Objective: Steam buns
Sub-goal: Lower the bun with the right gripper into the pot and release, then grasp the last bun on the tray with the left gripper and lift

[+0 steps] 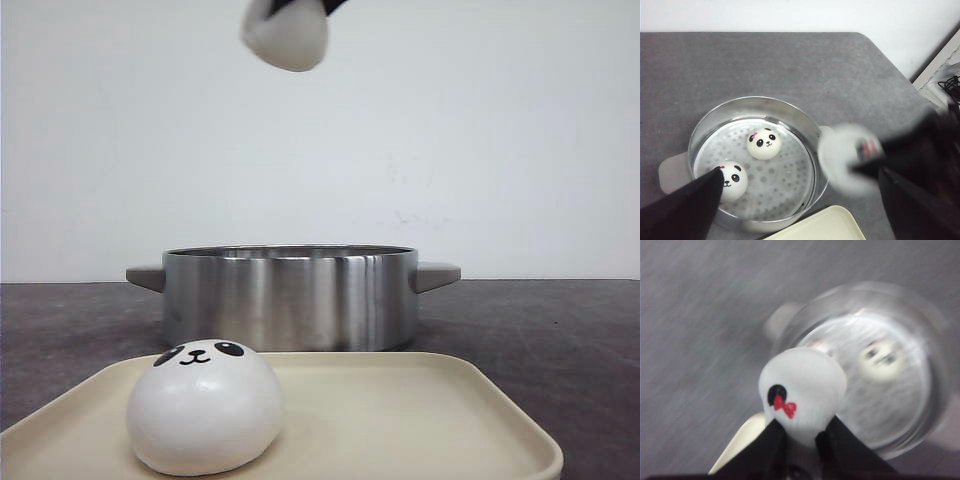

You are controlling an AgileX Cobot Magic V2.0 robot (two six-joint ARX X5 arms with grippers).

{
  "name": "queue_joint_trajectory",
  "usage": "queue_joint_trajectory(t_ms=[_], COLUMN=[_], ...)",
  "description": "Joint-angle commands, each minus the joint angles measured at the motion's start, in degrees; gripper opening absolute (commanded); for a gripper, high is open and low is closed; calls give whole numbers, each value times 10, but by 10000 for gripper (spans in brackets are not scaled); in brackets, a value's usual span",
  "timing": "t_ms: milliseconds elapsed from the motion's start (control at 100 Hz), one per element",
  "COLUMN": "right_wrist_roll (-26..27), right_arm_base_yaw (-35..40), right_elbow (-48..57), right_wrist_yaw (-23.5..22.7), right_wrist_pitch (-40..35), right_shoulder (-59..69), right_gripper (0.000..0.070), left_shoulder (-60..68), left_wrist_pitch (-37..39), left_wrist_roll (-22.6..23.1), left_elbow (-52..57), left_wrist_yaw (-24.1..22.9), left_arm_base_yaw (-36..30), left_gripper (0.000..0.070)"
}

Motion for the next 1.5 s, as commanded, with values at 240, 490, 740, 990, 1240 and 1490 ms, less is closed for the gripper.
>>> queue_joint_trajectory(t_ms=[240,490,740,990,1240,1490], right_wrist_roll=[-18,-22,-24,-24,-44,-63], right_arm_base_yaw=[-84,-97,-101,-115,-133,-125], right_elbow=[5,5,5,10,76,208], right_wrist_yaw=[-42,-75,-75,-76,-118,-118], right_wrist_pitch=[31,31,29,28,-30,-81], right_shoulder=[108,184,223,228,226,197], right_gripper=[10,12,454,505,94,17], left_shoulder=[2,2,2,3,3,27], left_wrist_pitch=[5,2,-40,-127,-138,-77], left_wrist_roll=[2,2,2,1,-34,-98], left_elbow=[12,12,12,8,-64,-160], left_wrist_yaw=[-3,-3,-3,-2,5,24], left_arm_base_yaw=[-4,-4,-5,-5,-27,-96], left_gripper=[590,590,590,542,539,540])
